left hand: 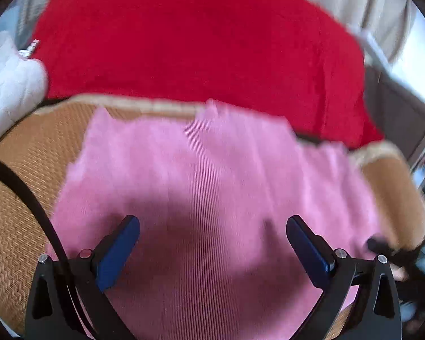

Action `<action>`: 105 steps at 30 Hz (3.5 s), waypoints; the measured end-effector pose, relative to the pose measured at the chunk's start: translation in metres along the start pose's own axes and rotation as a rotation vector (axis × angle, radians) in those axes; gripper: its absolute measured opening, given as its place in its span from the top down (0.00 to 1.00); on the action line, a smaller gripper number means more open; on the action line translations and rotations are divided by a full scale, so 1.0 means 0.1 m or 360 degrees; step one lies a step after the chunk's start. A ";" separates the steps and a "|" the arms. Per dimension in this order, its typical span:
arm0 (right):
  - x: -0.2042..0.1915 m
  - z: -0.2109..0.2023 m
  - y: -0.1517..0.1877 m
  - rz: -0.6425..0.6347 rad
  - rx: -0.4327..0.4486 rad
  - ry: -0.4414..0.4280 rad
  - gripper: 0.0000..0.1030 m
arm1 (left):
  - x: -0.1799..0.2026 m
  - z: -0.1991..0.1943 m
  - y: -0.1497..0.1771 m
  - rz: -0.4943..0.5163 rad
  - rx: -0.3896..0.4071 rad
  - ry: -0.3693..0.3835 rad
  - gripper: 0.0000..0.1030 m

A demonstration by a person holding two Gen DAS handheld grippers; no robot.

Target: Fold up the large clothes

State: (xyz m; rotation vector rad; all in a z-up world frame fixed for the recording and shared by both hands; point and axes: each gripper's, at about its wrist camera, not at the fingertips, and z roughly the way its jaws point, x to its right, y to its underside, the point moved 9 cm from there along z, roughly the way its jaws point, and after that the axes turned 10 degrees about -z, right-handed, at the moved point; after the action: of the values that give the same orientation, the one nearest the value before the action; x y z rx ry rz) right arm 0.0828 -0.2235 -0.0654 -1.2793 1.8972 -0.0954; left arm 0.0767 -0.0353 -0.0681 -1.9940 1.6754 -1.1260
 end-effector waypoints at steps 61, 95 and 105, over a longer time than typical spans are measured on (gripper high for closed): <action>-2.43 0.63 0.86 -0.1901 0.0172 0.0192 0.79 | -0.89 -0.17 -0.63 -0.0798 -0.0388 0.0854 0.01; -2.35 0.30 1.25 -0.1758 -0.0027 -0.0318 0.38 | -1.16 -0.27 -0.50 -0.0453 -0.0340 0.0581 0.75; -2.29 0.04 1.00 -0.1442 0.0056 -0.0473 0.32 | -1.32 -0.05 -0.34 -0.0491 -0.0523 0.0465 0.60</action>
State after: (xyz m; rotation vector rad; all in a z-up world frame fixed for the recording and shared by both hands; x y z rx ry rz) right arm 0.0443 0.0093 0.0182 -1.9127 0.9537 -0.3772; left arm 0.0952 0.0975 -0.0904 -2.4589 1.8355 -1.3766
